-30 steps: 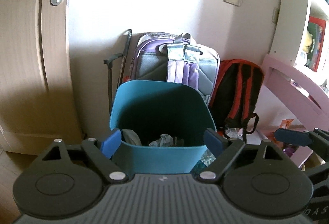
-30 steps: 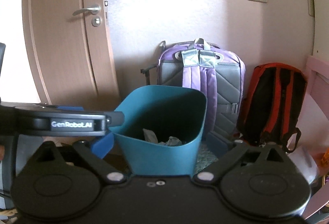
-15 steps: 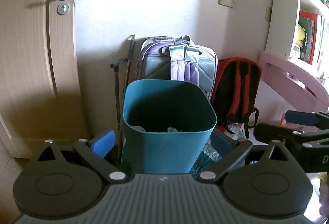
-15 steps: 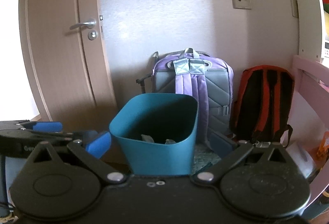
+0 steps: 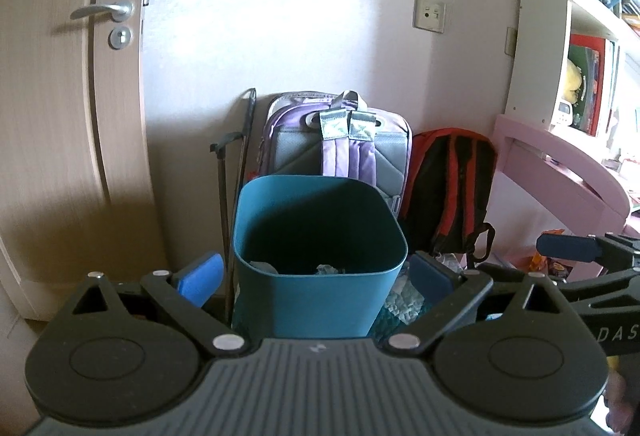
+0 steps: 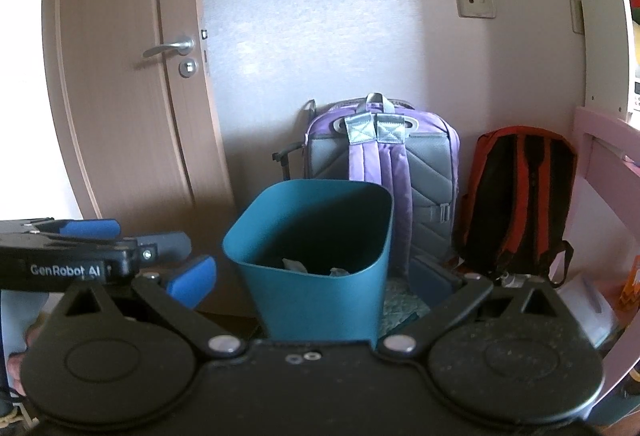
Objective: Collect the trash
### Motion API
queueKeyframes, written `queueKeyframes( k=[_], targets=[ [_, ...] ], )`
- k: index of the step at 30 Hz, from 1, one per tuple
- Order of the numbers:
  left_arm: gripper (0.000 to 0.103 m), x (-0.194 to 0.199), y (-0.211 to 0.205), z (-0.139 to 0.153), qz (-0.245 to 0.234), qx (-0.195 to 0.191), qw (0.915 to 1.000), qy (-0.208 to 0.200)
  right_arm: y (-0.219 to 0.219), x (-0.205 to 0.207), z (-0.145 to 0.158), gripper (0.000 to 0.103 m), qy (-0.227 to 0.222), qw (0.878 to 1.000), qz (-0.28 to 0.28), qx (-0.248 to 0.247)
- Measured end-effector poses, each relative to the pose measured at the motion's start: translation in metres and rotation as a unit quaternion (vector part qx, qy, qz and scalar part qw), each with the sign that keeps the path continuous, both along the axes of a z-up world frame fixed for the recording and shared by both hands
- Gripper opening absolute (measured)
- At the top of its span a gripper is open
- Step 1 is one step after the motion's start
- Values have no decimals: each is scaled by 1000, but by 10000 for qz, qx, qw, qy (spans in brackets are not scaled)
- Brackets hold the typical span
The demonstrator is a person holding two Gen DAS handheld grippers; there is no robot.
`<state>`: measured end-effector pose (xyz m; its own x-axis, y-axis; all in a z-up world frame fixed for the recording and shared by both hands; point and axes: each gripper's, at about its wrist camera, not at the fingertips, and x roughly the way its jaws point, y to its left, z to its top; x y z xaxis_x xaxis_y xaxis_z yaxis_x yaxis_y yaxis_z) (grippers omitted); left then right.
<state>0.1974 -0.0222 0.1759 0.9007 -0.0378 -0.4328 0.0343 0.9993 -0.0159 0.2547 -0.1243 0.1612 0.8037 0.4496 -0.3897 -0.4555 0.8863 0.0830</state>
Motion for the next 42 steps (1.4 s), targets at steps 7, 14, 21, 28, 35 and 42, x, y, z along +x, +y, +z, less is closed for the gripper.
queueKeyframes(
  k=[7, 14, 21, 28, 35, 42],
  targets=[
    [100, -5, -4, 3, -32, 96, 9999, -49, -3, -6, 2, 103, -53, 10000, -19, 33],
    [100, -9, -4, 5, -5, 71, 10000, -60, -4, -8, 4, 103, -76, 9999, -24, 69],
    [100, -5, 0, 2, -37, -281, 9994, 206, -5, -11, 4, 103, -95, 9999, -37, 83],
    [100, -10, -4, 0, 119, -248, 9996, 4, -2, -17, 3, 103, -194, 9998, 0, -25],
    [101, -16, -5, 1, 138, -251, 9993, -221, -4, -19, 1, 103, -172, 9998, 4, 41],
    [102, -17, -4, -2, 138, -361, 9989, -267, -7, -19, 0, 103, -141, 9999, 31, 67]
  ],
)
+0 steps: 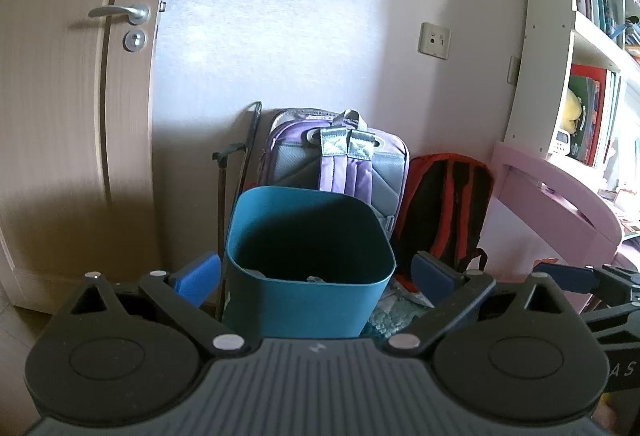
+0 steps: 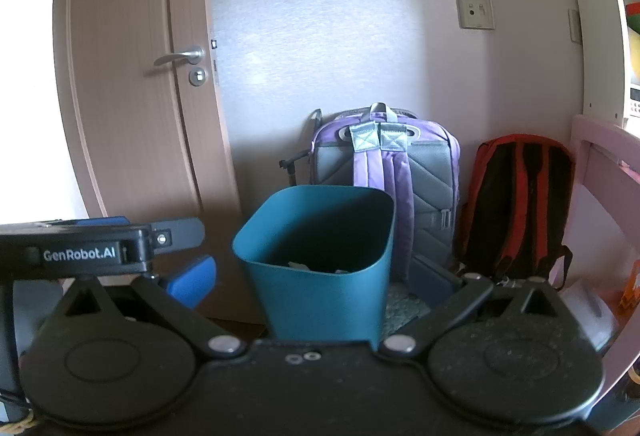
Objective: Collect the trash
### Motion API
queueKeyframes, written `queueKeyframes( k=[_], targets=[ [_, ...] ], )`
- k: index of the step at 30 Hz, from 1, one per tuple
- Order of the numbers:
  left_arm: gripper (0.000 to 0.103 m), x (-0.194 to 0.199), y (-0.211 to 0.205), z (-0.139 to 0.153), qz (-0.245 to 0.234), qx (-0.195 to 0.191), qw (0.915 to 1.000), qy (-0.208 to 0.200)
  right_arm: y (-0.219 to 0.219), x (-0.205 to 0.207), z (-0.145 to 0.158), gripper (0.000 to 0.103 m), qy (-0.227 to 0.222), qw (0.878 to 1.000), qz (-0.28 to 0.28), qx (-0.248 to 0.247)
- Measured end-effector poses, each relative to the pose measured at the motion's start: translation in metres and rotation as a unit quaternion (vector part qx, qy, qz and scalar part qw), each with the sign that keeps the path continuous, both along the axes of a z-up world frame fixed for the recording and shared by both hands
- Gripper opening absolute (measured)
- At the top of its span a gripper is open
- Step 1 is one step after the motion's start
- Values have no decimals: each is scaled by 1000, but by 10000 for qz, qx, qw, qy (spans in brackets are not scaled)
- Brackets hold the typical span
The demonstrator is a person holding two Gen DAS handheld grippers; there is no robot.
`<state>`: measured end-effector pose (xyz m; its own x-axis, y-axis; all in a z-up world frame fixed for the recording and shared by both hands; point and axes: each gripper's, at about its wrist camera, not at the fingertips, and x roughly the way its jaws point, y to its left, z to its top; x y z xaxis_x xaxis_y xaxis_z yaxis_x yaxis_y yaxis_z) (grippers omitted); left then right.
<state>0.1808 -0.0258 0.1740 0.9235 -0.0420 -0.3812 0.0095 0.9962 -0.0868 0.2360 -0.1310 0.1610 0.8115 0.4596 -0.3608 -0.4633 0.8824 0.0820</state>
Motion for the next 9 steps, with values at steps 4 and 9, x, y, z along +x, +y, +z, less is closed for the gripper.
queueKeyframes(
  k=[4, 9],
  targets=[
    [102, 1, 1, -4, 6, -25, 10000, 38, 1, 2, -3, 103, 38, 10000, 6, -25],
    [102, 5, 1, -9, -29, -9, 10000, 88, 1, 5, -9, 103, 120, 9999, 19, -14]
  ],
)
